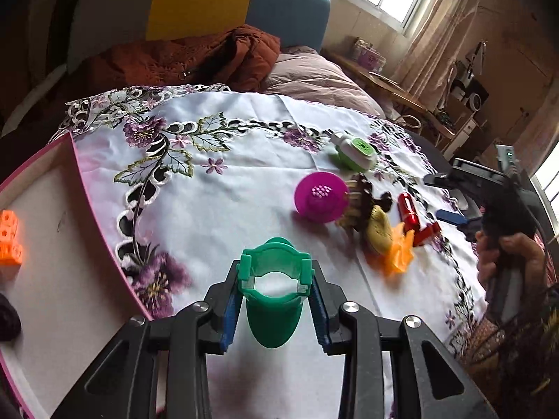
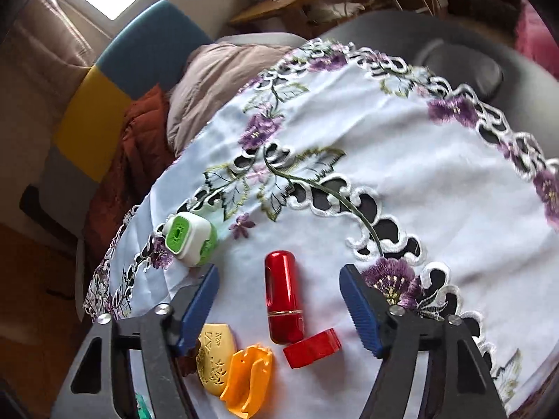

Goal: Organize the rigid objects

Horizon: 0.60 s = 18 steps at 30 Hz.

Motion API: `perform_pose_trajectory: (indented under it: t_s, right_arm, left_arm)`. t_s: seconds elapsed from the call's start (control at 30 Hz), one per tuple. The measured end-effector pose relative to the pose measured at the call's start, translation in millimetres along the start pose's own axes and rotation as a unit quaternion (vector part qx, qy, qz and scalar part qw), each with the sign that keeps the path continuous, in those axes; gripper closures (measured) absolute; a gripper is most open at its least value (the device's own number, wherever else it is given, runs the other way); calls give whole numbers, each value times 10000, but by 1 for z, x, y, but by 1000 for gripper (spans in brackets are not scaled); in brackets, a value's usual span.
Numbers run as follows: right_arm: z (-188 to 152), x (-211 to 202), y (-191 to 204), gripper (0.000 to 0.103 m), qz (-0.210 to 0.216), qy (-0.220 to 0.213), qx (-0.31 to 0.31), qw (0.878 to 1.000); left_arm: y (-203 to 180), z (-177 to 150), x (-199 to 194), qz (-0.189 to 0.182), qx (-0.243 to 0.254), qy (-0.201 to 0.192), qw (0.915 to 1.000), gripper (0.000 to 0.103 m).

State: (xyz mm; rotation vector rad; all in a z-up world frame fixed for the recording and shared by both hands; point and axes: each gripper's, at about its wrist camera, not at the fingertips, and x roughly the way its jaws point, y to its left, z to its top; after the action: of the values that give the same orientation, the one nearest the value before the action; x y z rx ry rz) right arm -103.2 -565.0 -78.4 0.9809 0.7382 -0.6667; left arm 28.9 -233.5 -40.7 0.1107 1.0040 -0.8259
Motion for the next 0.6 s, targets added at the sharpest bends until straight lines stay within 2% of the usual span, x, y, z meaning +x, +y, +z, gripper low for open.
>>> perform_pose_trajectory:
  t_s: [0.17,0.3,0.43,0.6]
  right_arm:
    - [0,-6,-1,39,13,-123,34,9999]
    - [-13,1,19,39,202,277,-389,9987]
    - [-35,-5,37,39,408,495,-883,9940]
    - [-70,-6,47,40,333,882,-1442,9850]
  left_arm:
    - [-4,-11,-23,-134,87,-145,9998,68]
    - [-4,-18,-37,-191,145,-252,9994,68]
    - [2,-23,-48,-245,99,-304,9992,68]
    - [8,-28,-56,-292,23,-359,9989,68]
